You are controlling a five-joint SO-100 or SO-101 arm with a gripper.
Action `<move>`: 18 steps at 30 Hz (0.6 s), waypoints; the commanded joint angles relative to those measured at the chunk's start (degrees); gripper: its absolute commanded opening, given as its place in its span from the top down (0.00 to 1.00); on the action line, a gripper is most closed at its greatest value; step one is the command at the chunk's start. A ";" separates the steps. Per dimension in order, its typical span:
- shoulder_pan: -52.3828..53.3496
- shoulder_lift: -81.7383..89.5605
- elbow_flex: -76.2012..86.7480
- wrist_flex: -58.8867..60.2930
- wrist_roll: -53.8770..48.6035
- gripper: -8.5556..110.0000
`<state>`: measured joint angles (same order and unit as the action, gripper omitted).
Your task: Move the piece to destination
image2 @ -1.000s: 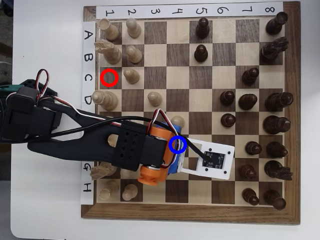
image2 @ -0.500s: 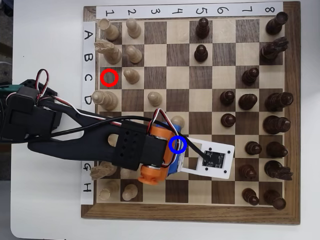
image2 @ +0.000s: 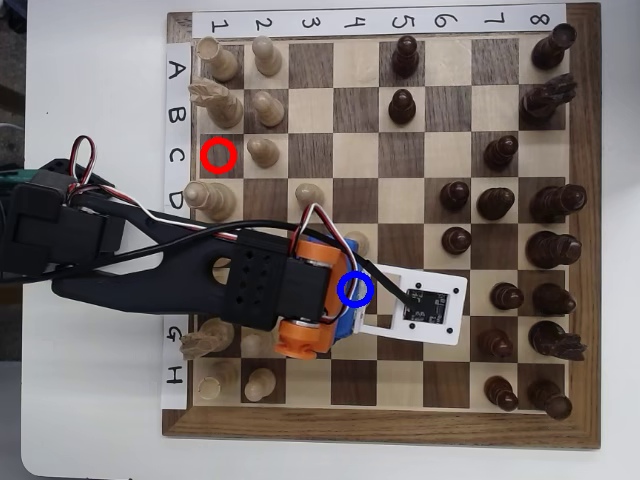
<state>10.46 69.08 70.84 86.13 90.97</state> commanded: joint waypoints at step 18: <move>-5.01 30.15 -9.58 9.93 -7.03 0.74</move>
<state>8.53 80.33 70.84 92.55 86.75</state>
